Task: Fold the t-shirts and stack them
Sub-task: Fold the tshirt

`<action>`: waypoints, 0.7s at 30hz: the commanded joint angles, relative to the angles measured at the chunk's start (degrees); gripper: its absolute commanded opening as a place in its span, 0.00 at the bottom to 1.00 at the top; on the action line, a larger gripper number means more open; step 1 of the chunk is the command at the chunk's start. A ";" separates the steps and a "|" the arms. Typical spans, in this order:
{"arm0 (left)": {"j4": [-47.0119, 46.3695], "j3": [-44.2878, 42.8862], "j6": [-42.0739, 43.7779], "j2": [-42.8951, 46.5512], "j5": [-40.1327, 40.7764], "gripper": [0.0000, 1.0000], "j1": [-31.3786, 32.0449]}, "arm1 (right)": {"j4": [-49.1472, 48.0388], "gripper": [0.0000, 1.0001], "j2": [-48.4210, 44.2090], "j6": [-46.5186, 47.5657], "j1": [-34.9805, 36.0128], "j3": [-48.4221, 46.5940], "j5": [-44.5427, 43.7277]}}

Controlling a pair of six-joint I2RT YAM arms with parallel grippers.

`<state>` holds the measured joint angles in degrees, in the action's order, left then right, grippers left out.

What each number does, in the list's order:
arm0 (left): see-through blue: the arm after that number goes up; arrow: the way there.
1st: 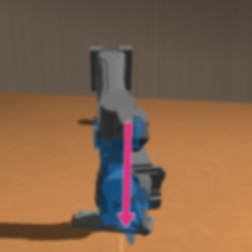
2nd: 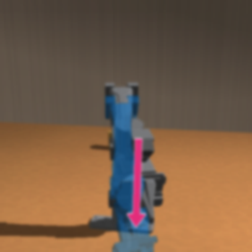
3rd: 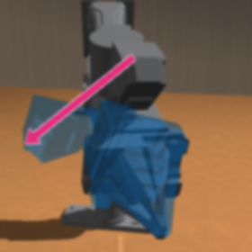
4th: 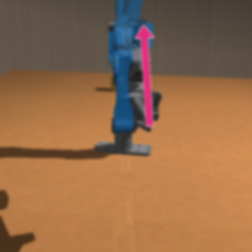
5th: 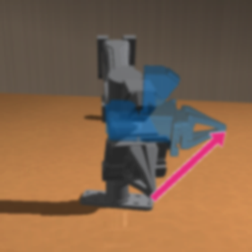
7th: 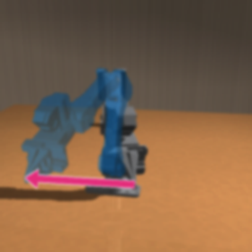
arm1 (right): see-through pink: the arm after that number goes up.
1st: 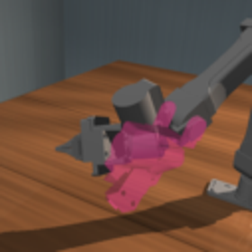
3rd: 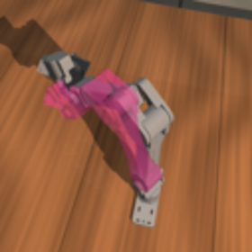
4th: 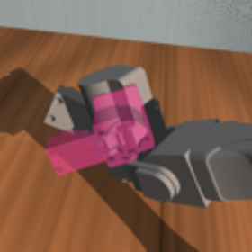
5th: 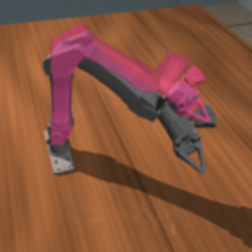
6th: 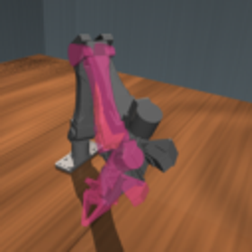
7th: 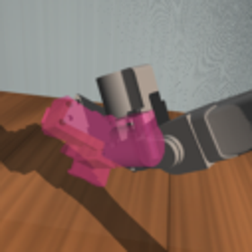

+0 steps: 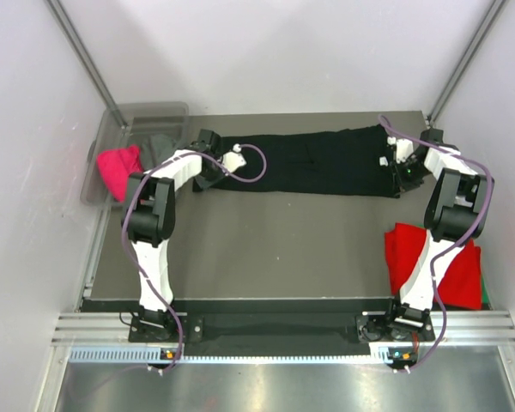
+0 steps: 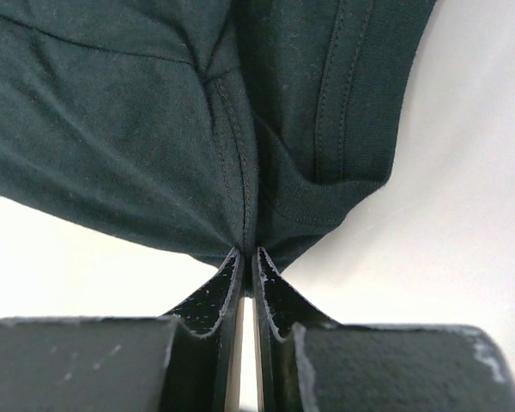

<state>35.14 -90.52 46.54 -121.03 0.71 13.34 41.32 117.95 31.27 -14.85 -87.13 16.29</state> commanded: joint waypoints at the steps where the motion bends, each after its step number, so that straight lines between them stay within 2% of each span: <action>1: 7.93 5.86 0.39 7.11 -4.40 0.00 0.63 | -1.95 0.05 0.61 0.11 -2.20 -0.84 -3.29; 6: 12.75 12.11 -0.14 14.57 -4.66 0.00 2.91 | -1.77 0.07 -0.70 -0.94 -2.37 -0.93 -4.78; 10: 15.13 19.23 -2.33 21.00 -5.10 0.00 6.94 | -1.77 0.34 -2.90 -1.64 -3.51 -2.07 -5.05; 13: 16.19 23.19 -4.61 25.14 -5.54 0.00 9.94 | -2.38 0.41 -3.69 -3.40 -4.22 -4.88 -3.91; 21: 17.86 27.68 -8.48 29.54 -7.21 0.00 13.63 | 2.01 0.46 7.81 -8.94 -4.05 -21.58 3.65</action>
<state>49.78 -64.07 40.32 -93.97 -5.13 26.35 42.06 122.52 25.50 -18.85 -104.09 16.03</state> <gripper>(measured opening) 0.015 0.454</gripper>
